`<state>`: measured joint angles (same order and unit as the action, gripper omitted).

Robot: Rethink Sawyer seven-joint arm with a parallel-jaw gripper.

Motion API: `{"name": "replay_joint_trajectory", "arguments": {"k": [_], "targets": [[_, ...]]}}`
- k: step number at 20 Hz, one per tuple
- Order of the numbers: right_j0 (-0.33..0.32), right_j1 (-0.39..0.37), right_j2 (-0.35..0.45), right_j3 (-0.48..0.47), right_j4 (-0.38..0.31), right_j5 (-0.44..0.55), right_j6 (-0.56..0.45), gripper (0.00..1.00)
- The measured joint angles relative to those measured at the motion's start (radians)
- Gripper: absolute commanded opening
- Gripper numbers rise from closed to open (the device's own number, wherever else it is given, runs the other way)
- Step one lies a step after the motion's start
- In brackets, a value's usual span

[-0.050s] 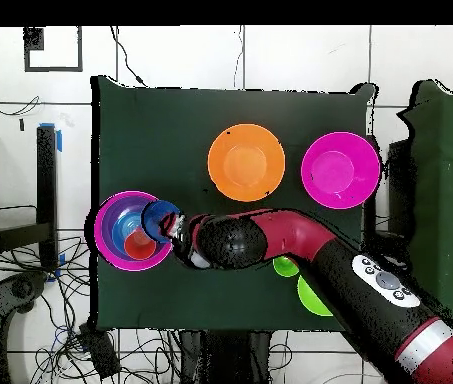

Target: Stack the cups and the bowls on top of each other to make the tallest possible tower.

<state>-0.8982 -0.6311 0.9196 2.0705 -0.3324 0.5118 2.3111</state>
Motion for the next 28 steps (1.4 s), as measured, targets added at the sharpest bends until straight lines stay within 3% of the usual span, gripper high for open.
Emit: {"name": "replay_joint_trajectory", "arguments": {"k": [12,28], "targets": [[-0.008,0.025,-0.008,0.032,0.024,-0.027,0.000,1.00],[-0.102,-0.118,0.148,0.163,0.206,-0.026,0.000,1.00]]}}
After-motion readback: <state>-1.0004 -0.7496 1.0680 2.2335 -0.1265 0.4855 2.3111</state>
